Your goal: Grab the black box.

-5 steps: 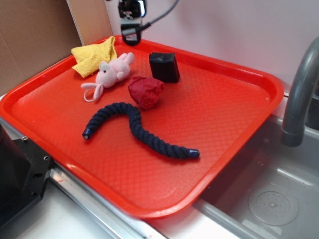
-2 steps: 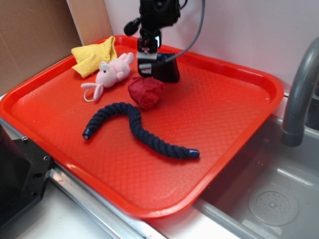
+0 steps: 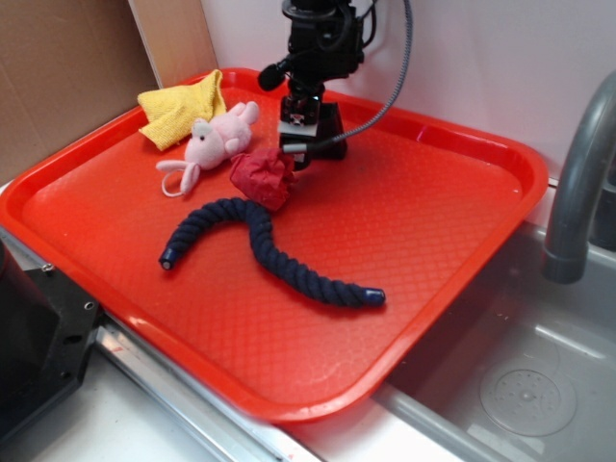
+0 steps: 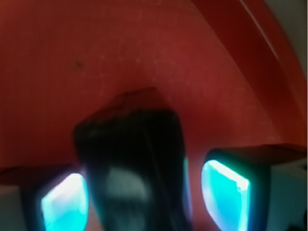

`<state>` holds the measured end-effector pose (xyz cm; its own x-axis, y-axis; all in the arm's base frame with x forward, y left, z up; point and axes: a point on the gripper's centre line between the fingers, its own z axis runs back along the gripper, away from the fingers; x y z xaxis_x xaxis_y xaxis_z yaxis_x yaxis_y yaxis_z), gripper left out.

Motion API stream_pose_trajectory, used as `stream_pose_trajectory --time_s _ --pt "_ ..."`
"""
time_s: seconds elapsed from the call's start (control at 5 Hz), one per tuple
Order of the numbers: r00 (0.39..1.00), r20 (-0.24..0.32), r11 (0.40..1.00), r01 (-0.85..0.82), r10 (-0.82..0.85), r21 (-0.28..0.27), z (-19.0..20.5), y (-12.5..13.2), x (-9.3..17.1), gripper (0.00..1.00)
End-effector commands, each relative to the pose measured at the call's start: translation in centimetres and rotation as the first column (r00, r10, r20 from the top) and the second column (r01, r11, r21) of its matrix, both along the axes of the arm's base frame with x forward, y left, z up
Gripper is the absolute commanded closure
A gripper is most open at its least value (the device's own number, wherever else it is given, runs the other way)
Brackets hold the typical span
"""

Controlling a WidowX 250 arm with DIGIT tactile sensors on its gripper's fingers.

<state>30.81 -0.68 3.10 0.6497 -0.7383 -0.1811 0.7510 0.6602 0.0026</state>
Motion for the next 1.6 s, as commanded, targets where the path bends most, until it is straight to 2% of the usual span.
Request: stream_pose_trajectory --time_s 0.0,0.2,0.4,0.6,0.8,1.0,1.2,1.4 --pt "0.998 0.07 1.0 0.002 -0.003 0.015 1.4 -1.0 1.0 1.0" --pt "0.996 0.085 1.0 -0.017 0.016 0.006 2.1 -0.7 0.9 1.0" --pt "0.965 0.016 0.965 -0.261 0.261 0.037 7.0 0.2 -0.5 1.0" --pt "0.868 0.079 0.869 -0.494 0.491 0.023 11.8 -0.8 -3.0 1.0" --pt "0.725 0.078 0.728 -0.684 0.685 -0.039 16.0 -1.3 -5.6 1.0" --pt "0.621 0.096 0.628 -0.765 0.778 -0.145 19.4 -2.0 -9.2 1.0" --pt "0.576 0.184 0.601 -0.789 0.796 -0.129 20.3 -2.0 -10.6 1.0" --pt "0.584 0.221 0.615 -0.781 0.781 -0.111 20.2 -1.9 -10.4 1.0"
